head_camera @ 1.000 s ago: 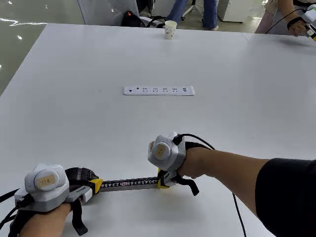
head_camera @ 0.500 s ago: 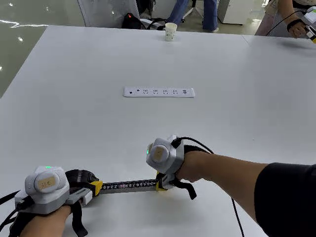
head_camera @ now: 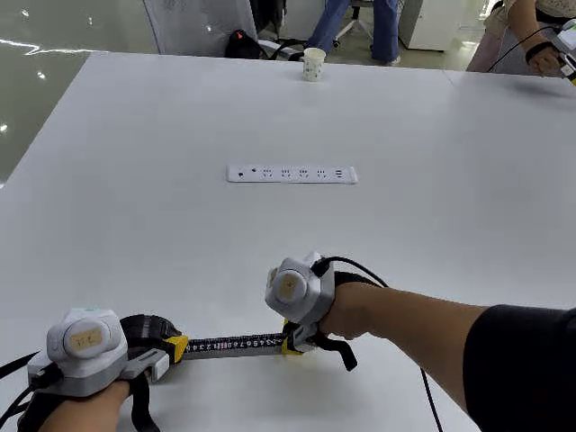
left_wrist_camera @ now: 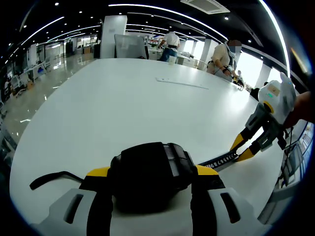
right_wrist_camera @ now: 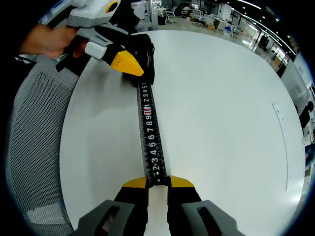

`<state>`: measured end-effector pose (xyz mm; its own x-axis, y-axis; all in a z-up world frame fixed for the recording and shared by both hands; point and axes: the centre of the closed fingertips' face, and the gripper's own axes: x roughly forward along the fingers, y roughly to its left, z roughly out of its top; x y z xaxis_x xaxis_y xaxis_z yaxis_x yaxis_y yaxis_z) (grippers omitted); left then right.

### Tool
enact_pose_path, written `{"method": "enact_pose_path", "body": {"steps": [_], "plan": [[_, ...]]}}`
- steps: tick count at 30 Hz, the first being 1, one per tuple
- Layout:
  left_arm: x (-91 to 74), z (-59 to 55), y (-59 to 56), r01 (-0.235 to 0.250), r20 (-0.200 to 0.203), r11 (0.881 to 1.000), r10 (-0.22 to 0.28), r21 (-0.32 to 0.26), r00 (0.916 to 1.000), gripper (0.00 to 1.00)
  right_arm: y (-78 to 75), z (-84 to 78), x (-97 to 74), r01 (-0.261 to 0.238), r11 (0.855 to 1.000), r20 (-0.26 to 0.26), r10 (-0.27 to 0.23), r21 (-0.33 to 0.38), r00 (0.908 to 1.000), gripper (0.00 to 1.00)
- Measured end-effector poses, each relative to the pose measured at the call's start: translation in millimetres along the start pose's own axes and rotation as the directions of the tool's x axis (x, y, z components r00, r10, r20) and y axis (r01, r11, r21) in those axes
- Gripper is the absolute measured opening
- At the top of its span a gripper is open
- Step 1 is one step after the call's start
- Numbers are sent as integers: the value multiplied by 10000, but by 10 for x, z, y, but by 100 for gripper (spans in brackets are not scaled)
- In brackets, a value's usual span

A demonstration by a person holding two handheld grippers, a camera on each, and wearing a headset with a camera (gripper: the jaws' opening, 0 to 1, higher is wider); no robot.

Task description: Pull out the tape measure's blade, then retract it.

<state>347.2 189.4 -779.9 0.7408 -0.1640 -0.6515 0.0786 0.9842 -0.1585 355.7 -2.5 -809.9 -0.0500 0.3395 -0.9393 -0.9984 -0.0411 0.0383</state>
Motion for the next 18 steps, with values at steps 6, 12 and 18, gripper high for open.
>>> {"method": "enact_pose_path", "body": {"steps": [6,12,18], "plan": [[-2,-2,-1,29,-34,10000,-29,-18,10000,59,0,20,8,-54,9999,-14,54,162,10000,10],[-2,2,4,41,-27,10000,-41,-25,10000,59,9,37,15,-64,10000,38,64,70,10000,10],[2,1,5,78,-74,10000,-79,-33,9999,59,6,52,24,-76,10000,57,75,56,10000,10]]}}
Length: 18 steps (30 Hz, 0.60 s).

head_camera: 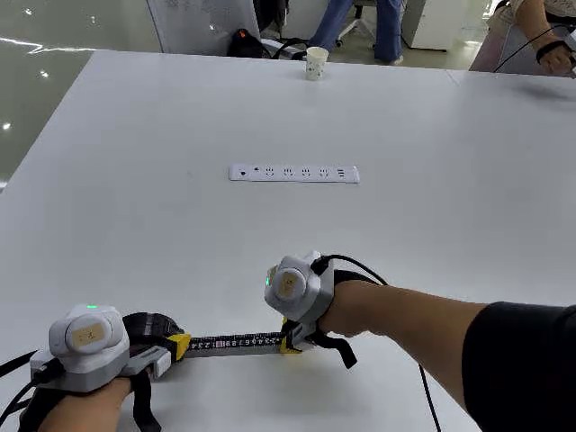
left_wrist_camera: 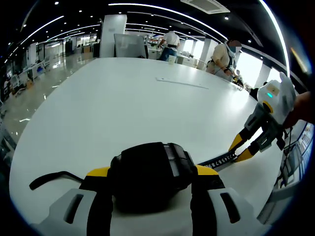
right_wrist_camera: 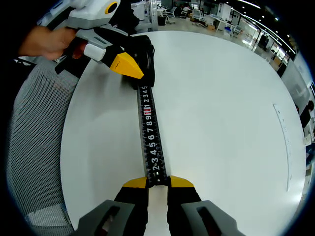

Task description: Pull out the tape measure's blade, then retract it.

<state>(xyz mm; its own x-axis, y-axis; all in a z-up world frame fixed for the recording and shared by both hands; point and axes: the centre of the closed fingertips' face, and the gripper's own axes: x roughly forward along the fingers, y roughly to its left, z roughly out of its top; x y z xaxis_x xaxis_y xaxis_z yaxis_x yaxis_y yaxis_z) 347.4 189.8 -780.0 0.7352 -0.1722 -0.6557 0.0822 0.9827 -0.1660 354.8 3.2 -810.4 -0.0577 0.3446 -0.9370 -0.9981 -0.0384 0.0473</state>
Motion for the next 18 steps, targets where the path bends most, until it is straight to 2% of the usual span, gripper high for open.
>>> {"method": "enact_pose_path", "body": {"steps": [18], "plan": [[0,-3,-9,97,-58,10000,-97,21,9999,59,19,56,10,-46,10000,23,46,-38,10000,10]]}}
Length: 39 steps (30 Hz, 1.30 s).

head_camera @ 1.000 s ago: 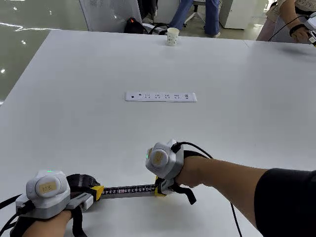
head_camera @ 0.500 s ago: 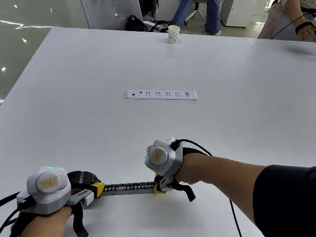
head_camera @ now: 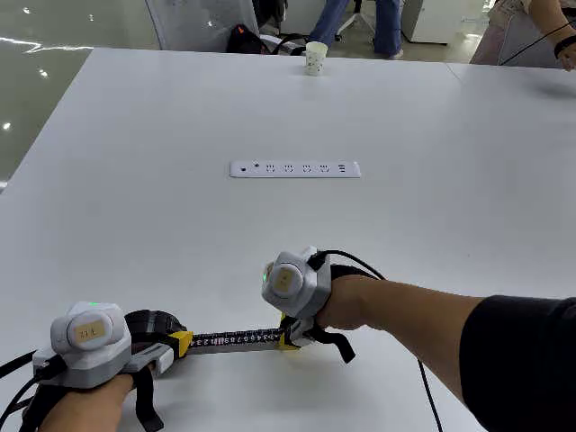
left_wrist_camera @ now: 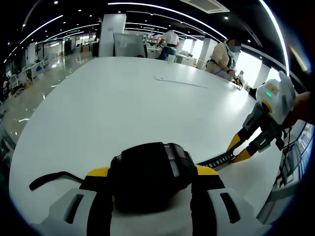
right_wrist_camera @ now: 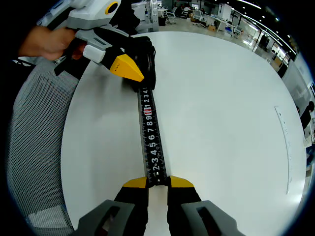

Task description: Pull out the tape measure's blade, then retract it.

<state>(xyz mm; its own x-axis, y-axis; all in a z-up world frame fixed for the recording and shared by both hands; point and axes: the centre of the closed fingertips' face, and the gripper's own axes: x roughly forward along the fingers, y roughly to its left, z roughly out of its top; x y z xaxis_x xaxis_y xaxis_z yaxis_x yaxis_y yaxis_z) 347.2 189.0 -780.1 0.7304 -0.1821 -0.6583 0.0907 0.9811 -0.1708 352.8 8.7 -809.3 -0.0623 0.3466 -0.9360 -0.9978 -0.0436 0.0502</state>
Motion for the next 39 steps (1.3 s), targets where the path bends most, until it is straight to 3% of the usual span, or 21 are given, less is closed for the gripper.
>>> {"method": "enact_pose_path", "body": {"steps": [39], "plan": [[-11,-19,-6,325,-162,9992,-329,-243,9993,59,20,155,66,47,10000,29,-47,-40,10000,10]]}}
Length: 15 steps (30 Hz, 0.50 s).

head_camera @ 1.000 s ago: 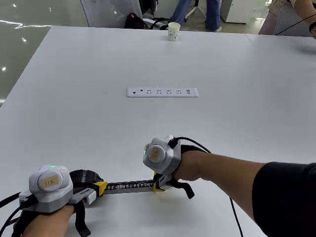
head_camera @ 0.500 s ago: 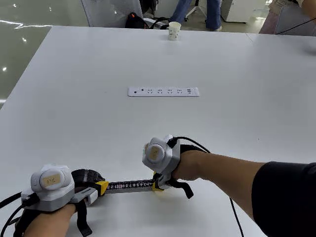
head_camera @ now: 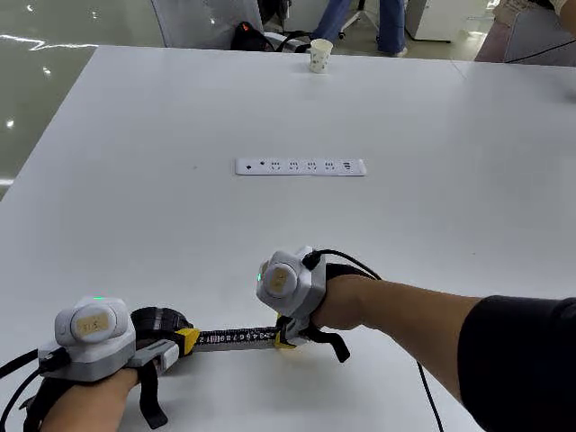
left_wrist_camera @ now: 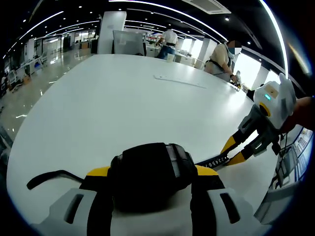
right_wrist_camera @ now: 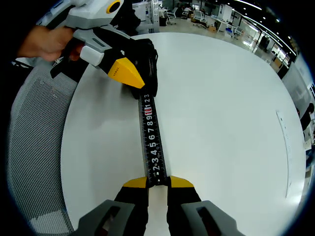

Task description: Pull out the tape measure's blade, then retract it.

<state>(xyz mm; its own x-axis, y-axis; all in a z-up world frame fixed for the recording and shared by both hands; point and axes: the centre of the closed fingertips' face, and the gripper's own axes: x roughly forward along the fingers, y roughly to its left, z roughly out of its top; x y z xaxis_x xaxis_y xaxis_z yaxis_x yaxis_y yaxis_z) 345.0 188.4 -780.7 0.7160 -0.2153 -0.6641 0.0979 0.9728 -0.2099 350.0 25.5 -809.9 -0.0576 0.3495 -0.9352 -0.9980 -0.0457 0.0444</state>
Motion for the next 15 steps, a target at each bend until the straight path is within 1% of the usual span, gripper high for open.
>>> {"method": "enact_pose_path", "body": {"steps": [8,15], "plan": [[-4,-3,7,92,12,9998,-92,-164,10000,59,5,32,18,14,10000,123,-15,56,9999,10],[-2,-9,-7,118,-10,9998,-119,-166,9999,59,11,59,26,61,10000,86,-61,27,9999,10]]}}
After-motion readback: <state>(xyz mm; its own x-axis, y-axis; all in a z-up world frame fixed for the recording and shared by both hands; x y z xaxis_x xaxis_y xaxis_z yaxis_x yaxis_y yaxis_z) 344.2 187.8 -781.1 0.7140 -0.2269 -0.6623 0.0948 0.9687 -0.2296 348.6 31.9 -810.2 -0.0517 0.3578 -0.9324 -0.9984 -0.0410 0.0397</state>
